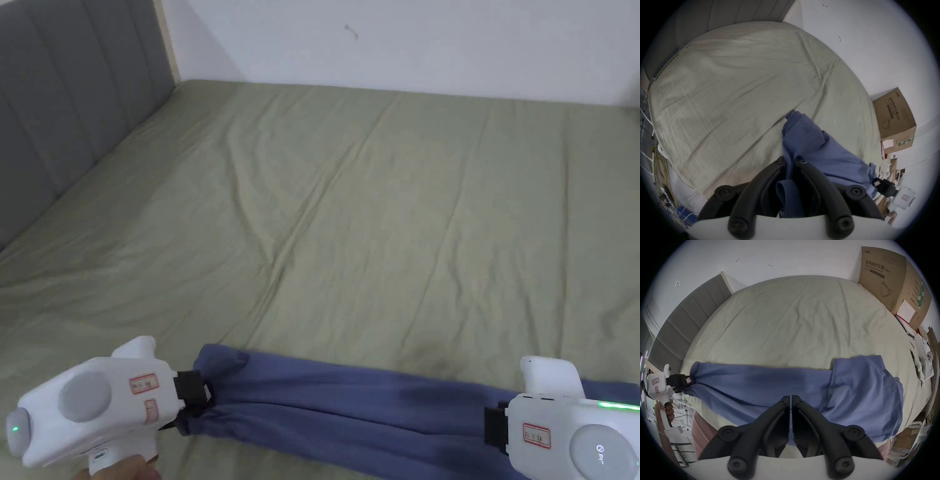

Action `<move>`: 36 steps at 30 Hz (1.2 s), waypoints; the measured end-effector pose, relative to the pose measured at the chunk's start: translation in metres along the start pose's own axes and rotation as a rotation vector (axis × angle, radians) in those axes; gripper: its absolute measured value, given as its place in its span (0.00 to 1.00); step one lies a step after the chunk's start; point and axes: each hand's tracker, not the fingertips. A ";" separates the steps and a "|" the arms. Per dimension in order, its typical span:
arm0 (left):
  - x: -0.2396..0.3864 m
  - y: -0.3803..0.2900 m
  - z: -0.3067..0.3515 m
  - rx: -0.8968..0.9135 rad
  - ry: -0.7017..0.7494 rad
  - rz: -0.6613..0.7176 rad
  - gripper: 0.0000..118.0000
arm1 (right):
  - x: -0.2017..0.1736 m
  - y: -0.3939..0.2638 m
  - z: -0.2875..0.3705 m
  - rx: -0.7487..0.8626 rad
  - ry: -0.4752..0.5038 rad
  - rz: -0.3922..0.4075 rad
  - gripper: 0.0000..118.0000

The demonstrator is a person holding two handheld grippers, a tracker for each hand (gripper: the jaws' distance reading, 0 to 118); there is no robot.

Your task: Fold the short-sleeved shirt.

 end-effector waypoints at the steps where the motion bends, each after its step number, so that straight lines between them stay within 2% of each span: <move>1: -0.002 0.001 0.006 0.023 -0.012 0.020 0.08 | 0.004 -0.001 0.001 0.000 -0.005 -0.009 0.02; 3: 0.000 0.003 0.016 0.036 0.006 -0.007 0.07 | 0.013 -0.002 0.004 0.006 -0.004 -0.038 0.02; 6: 0.009 0.006 0.026 0.078 0.207 -0.152 0.07 | 0.030 -0.002 0.010 0.018 0.014 -0.096 0.02; 7: 0.005 0.008 0.029 0.075 0.227 -0.143 0.07 | 0.036 -0.003 0.012 0.025 0.013 -0.112 0.02; 10: 0.008 0.006 0.043 0.084 0.130 -0.062 0.07 | 0.049 -0.005 0.015 0.030 0.007 -0.138 0.02; 14: 0.040 -0.001 0.052 0.101 0.191 -0.158 0.07 | 0.064 -0.007 0.019 0.037 -0.003 -0.172 0.02; 17: 0.073 -0.004 0.071 0.136 0.074 -0.221 0.07 | 0.072 -0.008 0.025 0.047 -0.008 -0.184 0.02; 23: 0.167 -0.023 0.081 0.132 -0.095 -0.484 0.07 | 0.083 -0.014 0.037 0.063 -0.013 -0.212 0.02; 27: 0.220 -0.054 0.043 -0.002 -0.284 -0.581 0.07 | 0.088 -0.020 0.045 0.072 -0.010 -0.223 0.02; 32: 0.272 -0.103 -0.011 -0.081 -0.309 -0.710 0.09 | 0.106 -0.029 0.048 0.075 -0.018 -0.269 0.02; 33: 0.279 -0.111 -0.021 -0.113 -0.309 -0.727 0.13 | 0.109 -0.032 0.051 0.082 -0.022 -0.275 0.02; 36: 0.288 -0.128 -0.046 -0.204 -0.400 -0.703 0.55 | 0.118 -0.035 0.052 0.084 -0.030 -0.282 0.02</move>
